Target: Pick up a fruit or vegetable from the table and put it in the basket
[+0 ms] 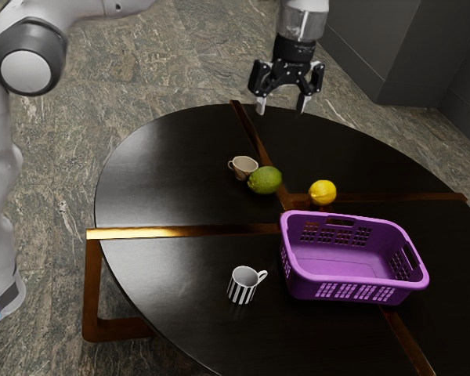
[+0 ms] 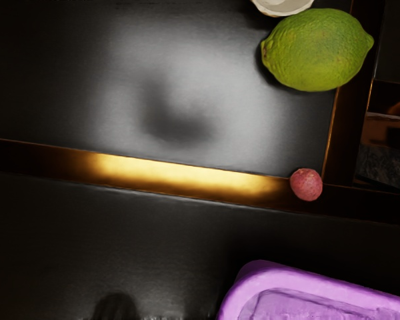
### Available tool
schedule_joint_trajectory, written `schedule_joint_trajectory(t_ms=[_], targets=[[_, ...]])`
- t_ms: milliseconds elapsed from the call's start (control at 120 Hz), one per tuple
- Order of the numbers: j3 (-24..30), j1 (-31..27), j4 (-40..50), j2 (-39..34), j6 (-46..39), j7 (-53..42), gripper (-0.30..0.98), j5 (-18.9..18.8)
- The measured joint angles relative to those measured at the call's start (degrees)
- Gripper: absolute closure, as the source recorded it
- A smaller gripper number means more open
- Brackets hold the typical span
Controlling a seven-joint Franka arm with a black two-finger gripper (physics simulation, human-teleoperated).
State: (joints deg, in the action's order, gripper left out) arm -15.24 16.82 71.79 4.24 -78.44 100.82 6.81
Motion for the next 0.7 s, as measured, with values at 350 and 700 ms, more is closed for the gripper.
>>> schedule_joint_trajectory(t_ms=[350, 700], targets=[[-0.2, -2.6, -0.7, 2.7, -1.3, -11.0, 0.0, -0.4], [10.1, -23.1, -9.7, 16.3, -4.3, -37.8, 0.0, 7.7]])
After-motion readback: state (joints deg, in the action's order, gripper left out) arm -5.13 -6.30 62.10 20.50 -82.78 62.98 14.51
